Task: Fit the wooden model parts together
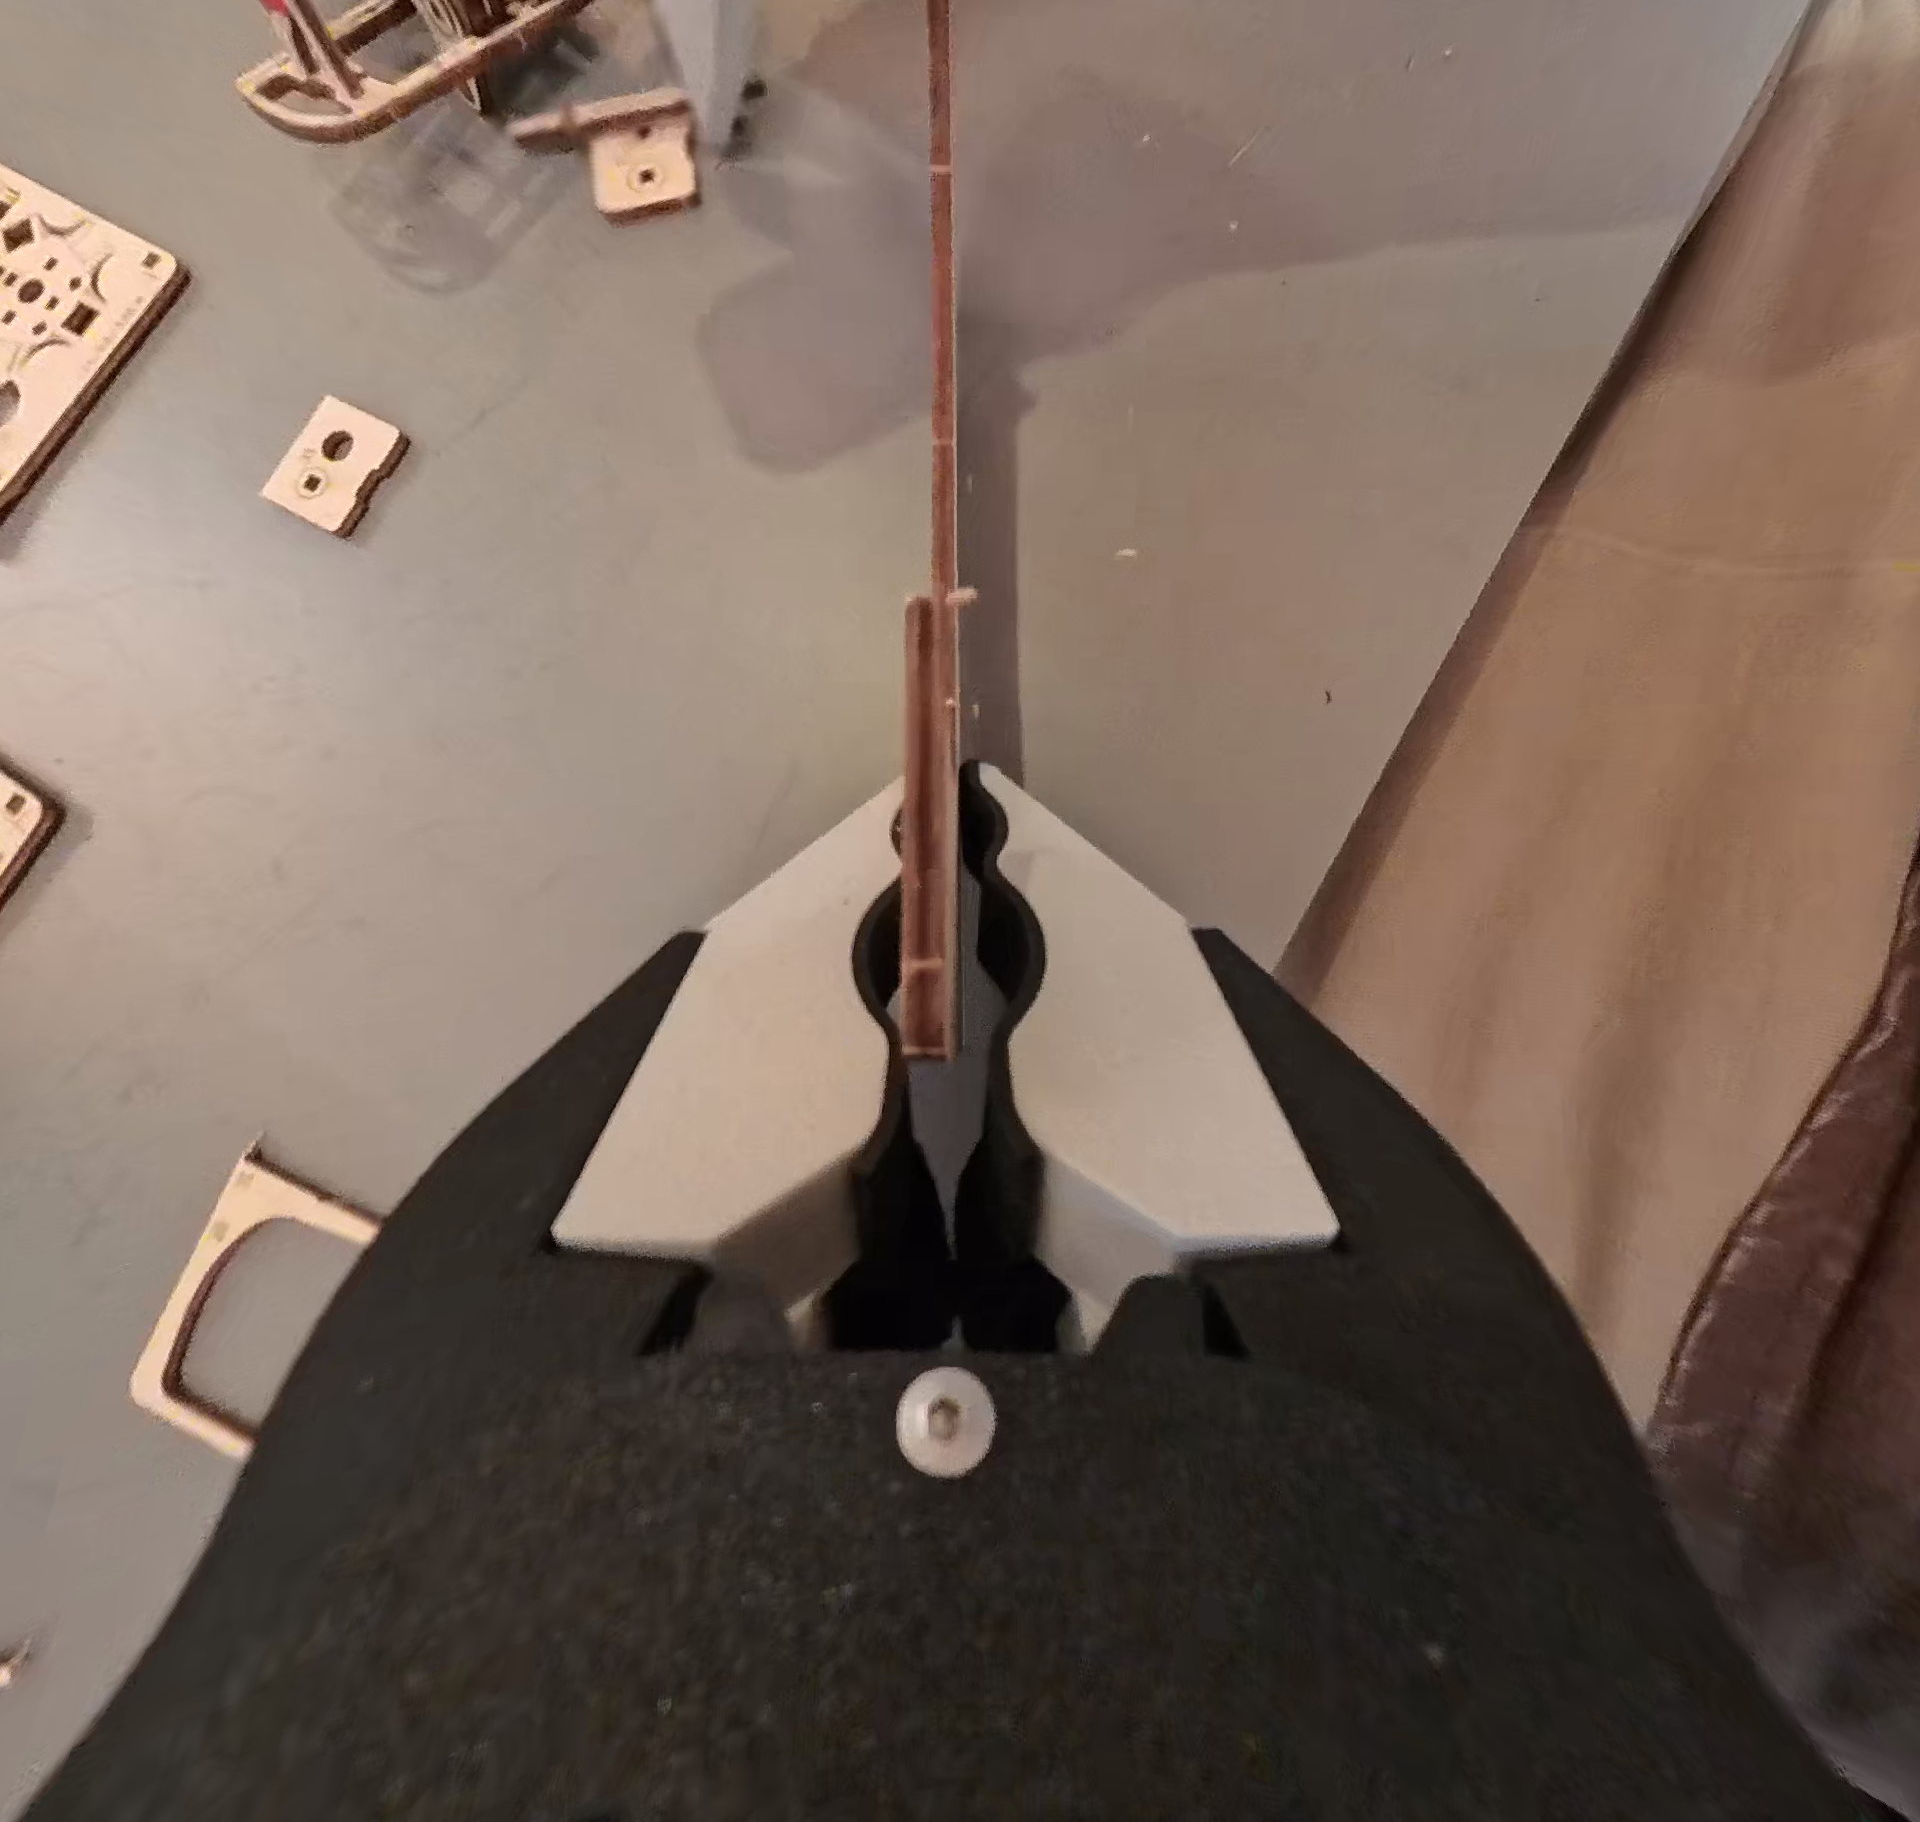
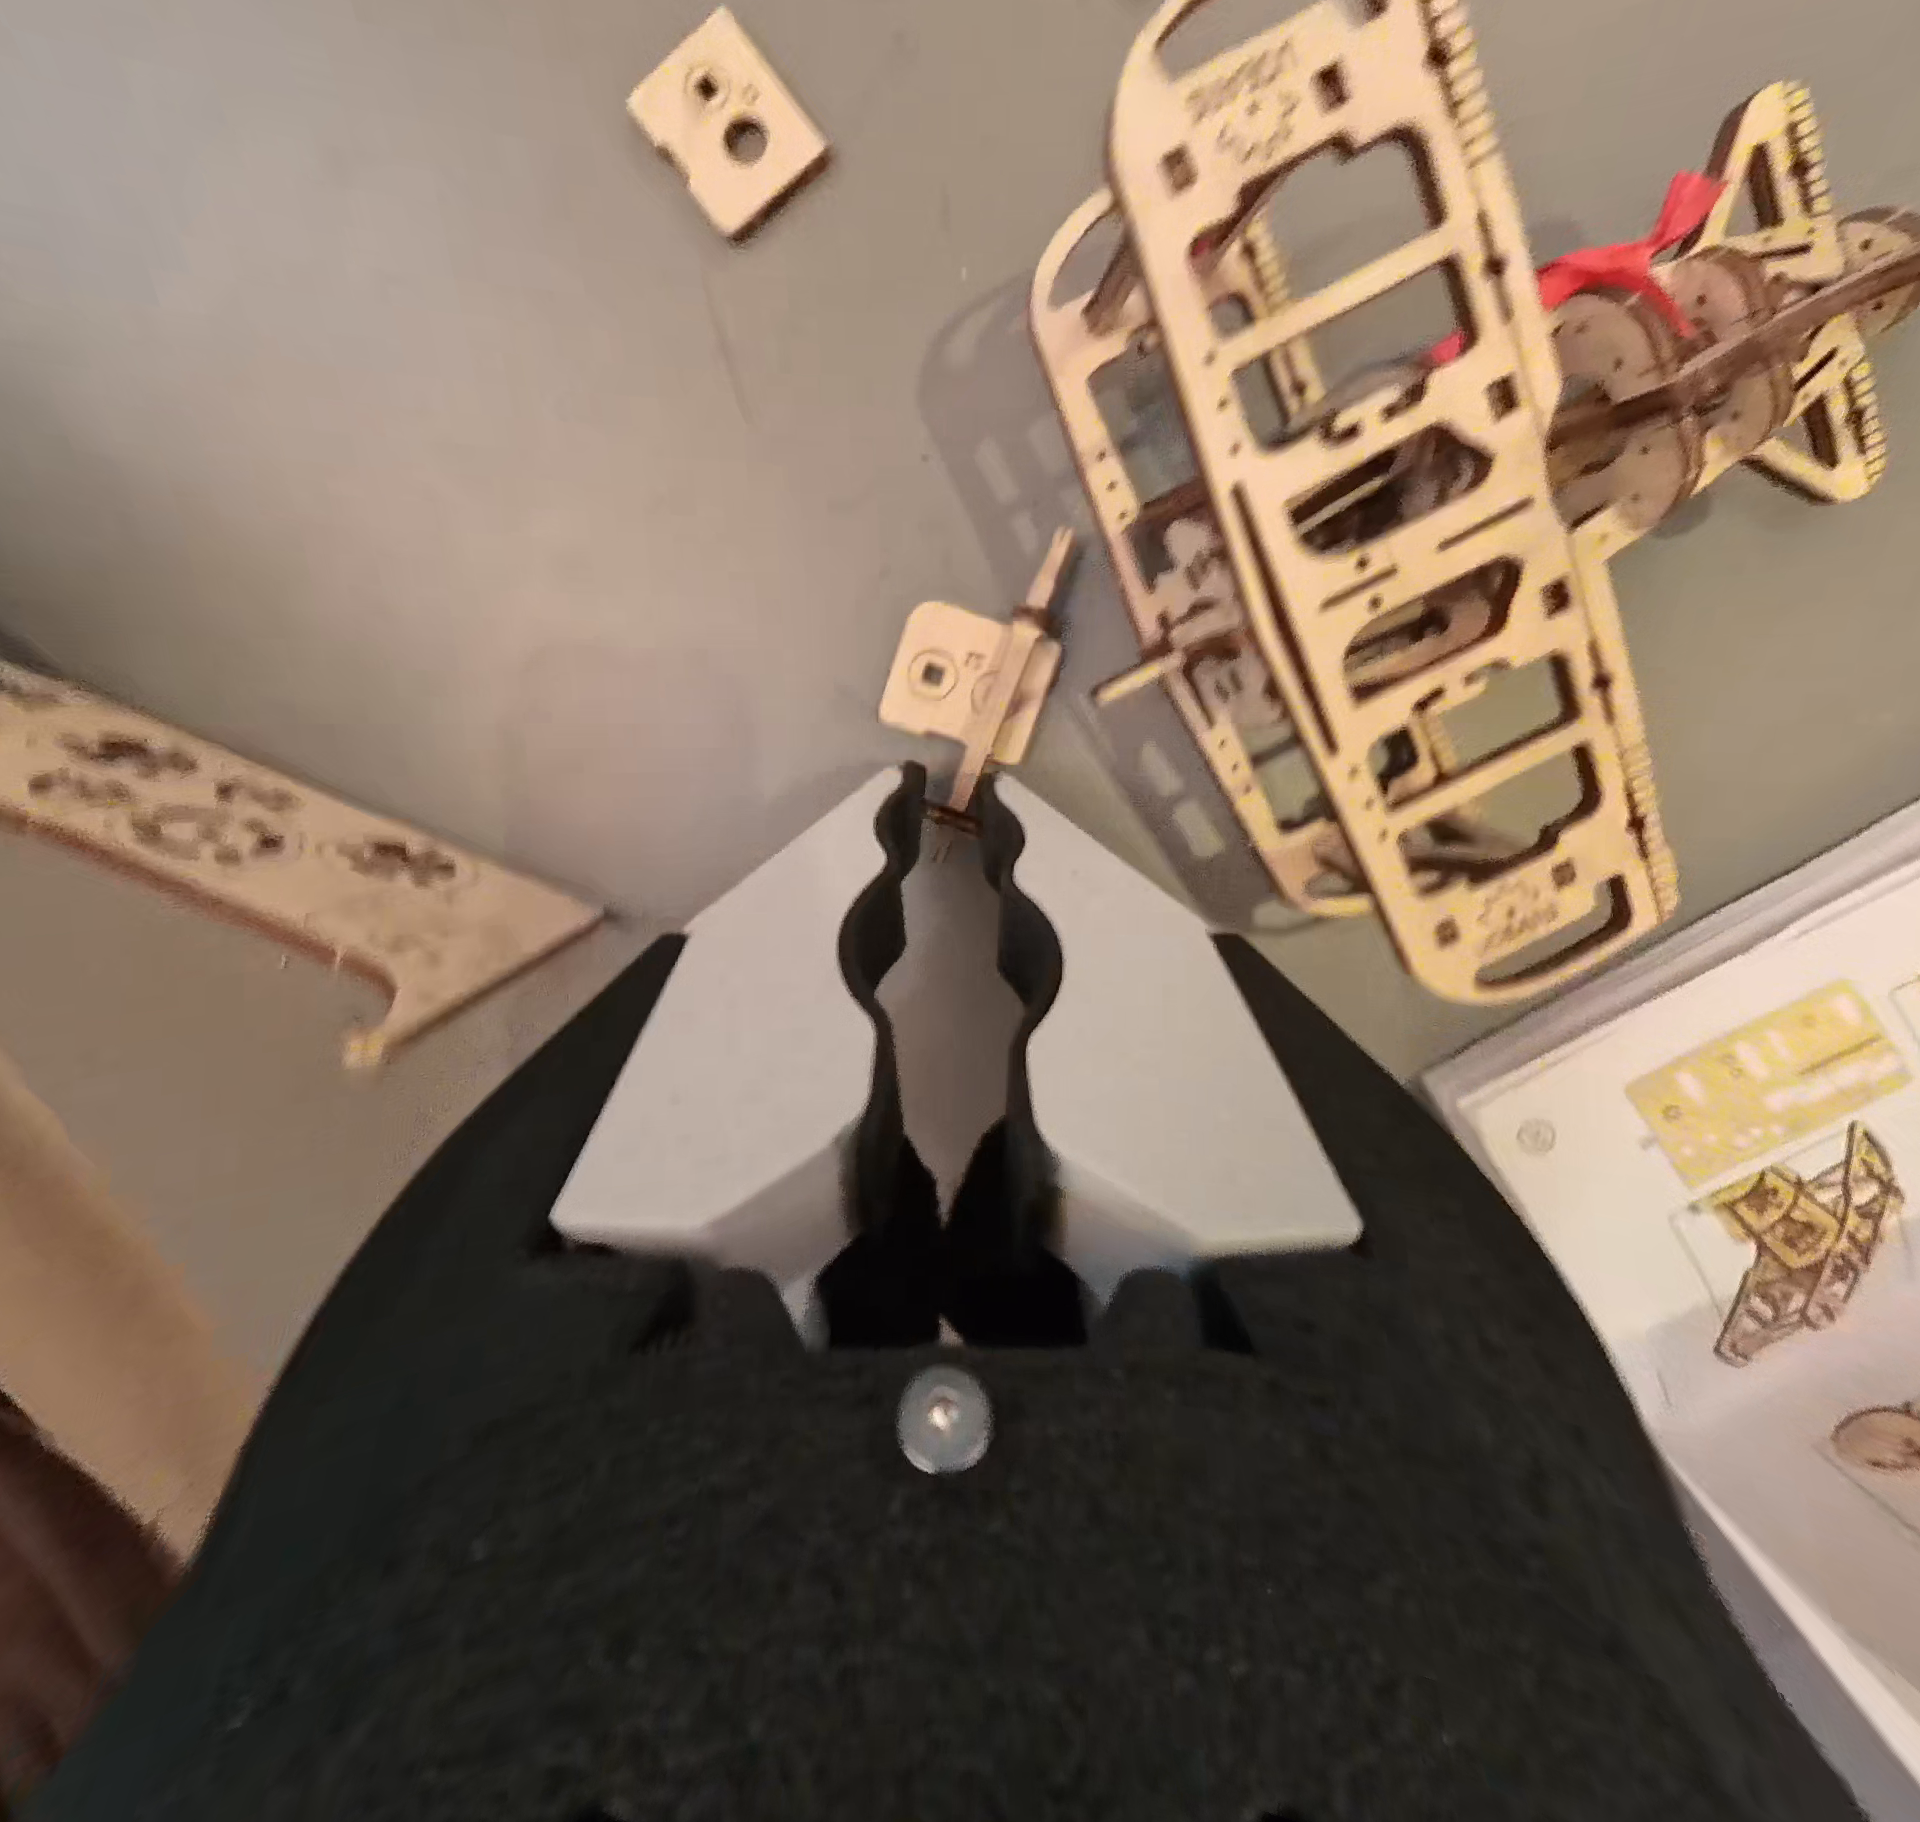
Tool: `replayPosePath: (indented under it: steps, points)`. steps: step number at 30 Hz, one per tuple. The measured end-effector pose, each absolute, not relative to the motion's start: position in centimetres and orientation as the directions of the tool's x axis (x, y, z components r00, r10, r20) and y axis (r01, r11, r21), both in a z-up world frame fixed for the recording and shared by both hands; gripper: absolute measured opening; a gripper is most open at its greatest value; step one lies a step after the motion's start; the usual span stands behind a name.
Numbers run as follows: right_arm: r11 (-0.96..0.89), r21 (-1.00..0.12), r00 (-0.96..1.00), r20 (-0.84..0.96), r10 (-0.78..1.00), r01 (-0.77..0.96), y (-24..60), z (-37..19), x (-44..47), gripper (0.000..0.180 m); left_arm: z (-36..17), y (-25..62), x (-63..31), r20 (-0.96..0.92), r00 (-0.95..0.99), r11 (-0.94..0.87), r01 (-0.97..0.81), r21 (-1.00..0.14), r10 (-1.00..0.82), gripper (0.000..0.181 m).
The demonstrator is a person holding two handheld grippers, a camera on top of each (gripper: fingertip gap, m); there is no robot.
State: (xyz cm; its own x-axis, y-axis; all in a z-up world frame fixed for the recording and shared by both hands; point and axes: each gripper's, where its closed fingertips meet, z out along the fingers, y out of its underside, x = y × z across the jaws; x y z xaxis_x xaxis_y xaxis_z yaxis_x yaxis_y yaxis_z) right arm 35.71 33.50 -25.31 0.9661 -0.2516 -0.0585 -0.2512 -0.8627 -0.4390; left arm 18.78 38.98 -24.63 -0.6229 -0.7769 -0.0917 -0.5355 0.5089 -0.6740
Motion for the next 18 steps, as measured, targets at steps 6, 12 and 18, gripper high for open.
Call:
replayPosePath:
  steps: [6, 12, 18]
  points:
    - [-0.881, -0.342, 0.938, -0.230, -0.258, -0.326, 25.4, -24.1, 30.2, 0.009, -23.2, 39.6, 16.6, -0.009, -0.526, 0.395, -0.627, -0.671, -0.850, 0.001]
    - [-0.954, -0.056, 0.929, -0.253, -0.271, -0.294, 17.4, -25.5, 26.7, 0.009, -23.7, 38.3, 15.6, 0.002, -0.515, 0.387, -0.646, -0.657, -0.857, 0.001]
    - [-0.967, 0.231, 0.928, -0.324, -0.185, -0.112, 16.8, -25.1, 26.2, 0.026, -23.3, 38.0, 15.8, -0.031, -0.531, 0.421, -0.633, -0.649, -0.847, 0.001]
